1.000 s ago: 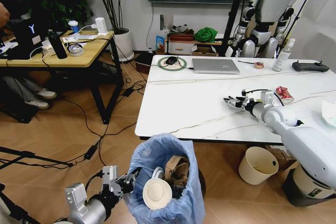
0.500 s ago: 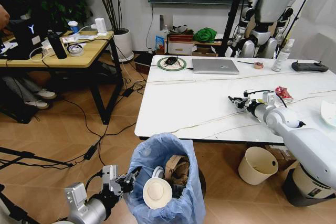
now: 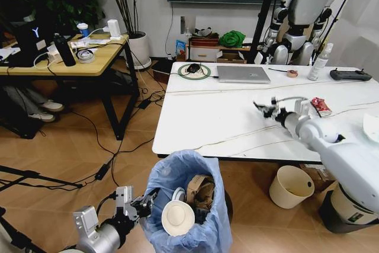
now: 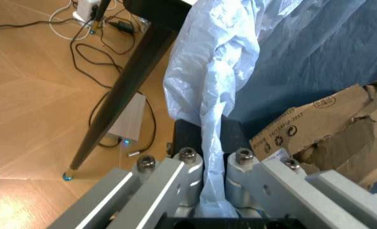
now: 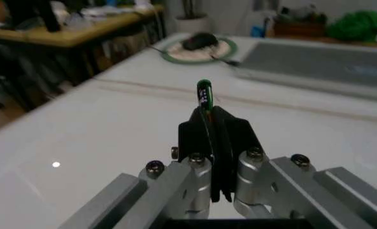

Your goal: Pick up the trash bin and place the trash from the table into it.

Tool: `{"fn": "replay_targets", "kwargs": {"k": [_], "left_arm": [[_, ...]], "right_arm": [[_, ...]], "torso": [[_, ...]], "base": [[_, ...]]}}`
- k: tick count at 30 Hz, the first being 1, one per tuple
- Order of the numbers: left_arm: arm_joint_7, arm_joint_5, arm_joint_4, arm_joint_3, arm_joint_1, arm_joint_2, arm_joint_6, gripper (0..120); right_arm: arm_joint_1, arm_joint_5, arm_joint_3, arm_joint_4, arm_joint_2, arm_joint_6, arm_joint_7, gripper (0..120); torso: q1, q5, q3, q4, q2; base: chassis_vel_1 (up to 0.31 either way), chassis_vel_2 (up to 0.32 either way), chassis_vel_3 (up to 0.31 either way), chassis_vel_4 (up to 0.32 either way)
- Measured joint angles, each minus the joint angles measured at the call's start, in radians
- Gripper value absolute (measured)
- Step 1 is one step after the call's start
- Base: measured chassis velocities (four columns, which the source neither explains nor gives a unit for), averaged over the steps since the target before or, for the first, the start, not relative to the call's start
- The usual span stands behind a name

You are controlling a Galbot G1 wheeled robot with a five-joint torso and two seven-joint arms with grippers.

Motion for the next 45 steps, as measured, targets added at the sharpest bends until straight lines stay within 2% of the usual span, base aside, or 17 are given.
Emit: {"fn": "replay_targets", "kwargs": {"k": [2,5,9,10,13,14,15,16,18,22,34,38,39,44,45], "left_arm": [[0.0,0.0,0.0,0.0,0.0,0.0,0.0,0],[0.0,0.0,-0.002,0.001,0.001,0.005,0.0,0],[0.0,0.0,-0.003,0.005,0.001,0.009,0.0,0],[0.0,0.0,-0.003,0.005,0.001,0.009,0.0,0],[0.0,-0.001,-0.005,0.004,0.0,0.013,0.0,0],[0.0,-0.001,-0.005,0.004,-0.001,0.013,0.0,0],[0.0,-0.003,-0.006,0.002,-0.002,0.015,0.0,0],[0.0,-0.003,-0.006,0.002,-0.002,0.015,0.0,0],[0.0,-0.004,-0.008,0.0,-0.001,0.015,0.0,0],[0.0,-0.005,-0.01,-0.003,0.001,0.014,0.0,0],[-0.002,0.001,-0.01,0.001,0.001,-0.009,0.002,0],[-0.002,0.006,-0.011,0.003,0.003,-0.015,0.003,0],[-0.002,0.006,-0.011,0.003,0.003,-0.015,0.003,0],[-0.002,0.013,-0.015,0.003,0.008,-0.018,0.003,0],[-0.002,0.013,-0.015,0.003,0.008,-0.018,0.003,0]], "right_arm": [[0.0,0.005,0.002,0.011,-0.004,0.004,-0.003,0],[0.0,0.051,0.012,0.109,-0.036,0.03,-0.035,0],[-0.016,0.153,-0.003,0.411,-0.127,0.121,-0.09,0],[-0.016,0.153,-0.003,0.411,-0.127,0.121,-0.09,0],[-0.06,0.18,-0.038,0.642,-0.194,0.154,-0.109,0],[-0.063,0.18,-0.041,0.654,-0.198,0.156,-0.111,0],[-0.114,0.172,-0.066,0.74,-0.241,0.179,-0.139,0],[-0.114,0.172,-0.066,0.74,-0.241,0.179,-0.139,0],[-0.229,0.091,-0.073,0.807,-0.294,0.213,-0.196,0],[-0.322,0.021,-0.072,0.823,-0.316,0.235,-0.236,0],[-0.311,0.013,-0.076,0.84,-0.324,0.246,-0.246,0],[-0.322,0.004,-0.075,0.845,-0.328,0.258,-0.266,14],[-0.322,0.004,-0.075,0.845,-0.328,0.258,-0.266,14],[-0.325,0.004,-0.074,0.849,-0.329,0.259,-0.27,34],[-0.325,0.004,-0.074,0.849,-0.329,0.259,-0.27,34]], "torso": [[0.0,-0.0001,0.0,0.0001,0.0],[0.0,-0.0002,0.0,0.0,0.0],[0.0,-0.0004,0.0,0.0001,0.0],[0.0,-0.0004,0.0,0.0001,0.0],[0.0,-0.0003,0.0,0.0,0.0],[0.0,-0.0004,0.0,0.0,0.0],[0.0,-0.0003,0.0,0.0,0.0],[0.0,-0.0003,0.0,0.0,0.0],[0.0,-0.0006,-0.001,-0.0001,0.0],[0.0,-0.0001,0.0,-0.0005,0.0],[0.0,-0.0003,0.0,-0.0001,0.0],[0.0,-0.0003,0.0,-0.0002,0.0],[0.0,-0.0003,0.0,-0.0002,0.0],[0.0,-0.0003,0.0,-0.0001,0.0],[0.0,-0.0003,0.0,-0.0001,0.0]], "base": [[0.0,0.0,0.0,0.0],[0.0,0.0,0.0,0.0],[0.0,0.0,0.0,0.0],[0.0,0.0,0.0,0.0],[0.0,0.0,0.0,0.0],[0.0,0.0,0.0,0.0],[0.0,0.0,0.0,0.0],[0.0,0.0,0.0,0.0],[0.0,0.0,0.0,0.0],[0.0,0.0,0.0,0.0],[0.0,0.0,0.0,0.0],[0.0,0.0,0.0,0.0],[0.0,0.0,0.0,0.0],[0.0,0.0,0.0,0.0],[0.0,0.0,0.0,0.0]]}}
